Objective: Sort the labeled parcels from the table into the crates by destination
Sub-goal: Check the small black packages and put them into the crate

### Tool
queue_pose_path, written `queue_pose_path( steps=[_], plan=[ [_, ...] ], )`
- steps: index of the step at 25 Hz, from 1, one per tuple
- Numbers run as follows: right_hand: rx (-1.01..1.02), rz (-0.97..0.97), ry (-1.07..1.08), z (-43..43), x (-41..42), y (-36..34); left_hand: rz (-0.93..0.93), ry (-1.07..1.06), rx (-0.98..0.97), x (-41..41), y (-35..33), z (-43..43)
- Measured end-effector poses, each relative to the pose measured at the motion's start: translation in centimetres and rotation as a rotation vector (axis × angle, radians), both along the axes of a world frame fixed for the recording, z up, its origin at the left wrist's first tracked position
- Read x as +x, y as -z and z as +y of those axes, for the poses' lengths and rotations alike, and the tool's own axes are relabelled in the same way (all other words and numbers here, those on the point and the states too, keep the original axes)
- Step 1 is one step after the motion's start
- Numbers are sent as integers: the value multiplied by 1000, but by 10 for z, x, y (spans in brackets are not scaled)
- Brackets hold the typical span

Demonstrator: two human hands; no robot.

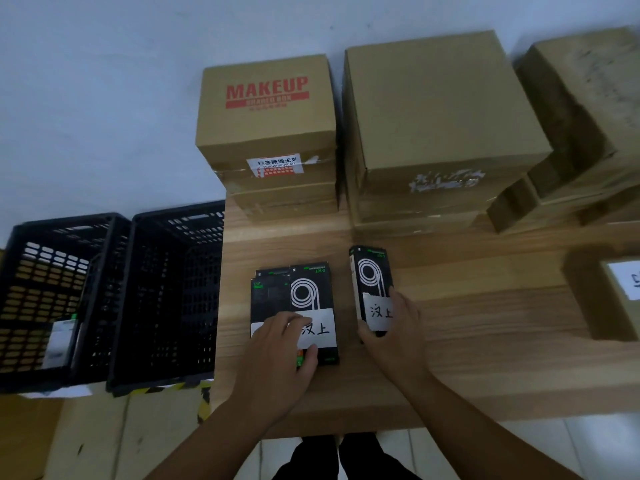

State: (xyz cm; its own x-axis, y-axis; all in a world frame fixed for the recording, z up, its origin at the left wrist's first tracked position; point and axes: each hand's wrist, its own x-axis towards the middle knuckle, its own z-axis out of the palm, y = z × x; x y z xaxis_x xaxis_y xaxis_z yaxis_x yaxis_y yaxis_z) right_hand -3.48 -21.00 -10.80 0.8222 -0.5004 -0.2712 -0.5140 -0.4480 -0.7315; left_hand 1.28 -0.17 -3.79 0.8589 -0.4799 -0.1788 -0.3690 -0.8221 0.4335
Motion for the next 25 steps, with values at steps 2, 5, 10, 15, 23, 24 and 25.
queue_pose_path(
  steps=[2, 5, 10, 15, 23, 24, 25],
  plan=[
    [336, -91, 104, 1, -7, -19, 43, 11, -13, -1, 0, -5],
    [780, -138, 87, 2, -23, -40, 190, 50, -22, -7, 0, -19],
    [927, -152, -45, -2, -43, -55, 289, 121, -164, -14, -4, -35],
    [874, -124, -75, -22, -56, -62, 289, 127, -251, -18, -5, -39],
    [739, -251, 32, -32, -59, -60, 102, 119, -133, -21, 2, -58],
    [705, -260, 38, -32, -59, -59, 82, 116, -126, -22, 1, -59],
    [678, -268, 44, -33, -58, -58, 66, 113, -126, -23, -1, -61]
  ],
)
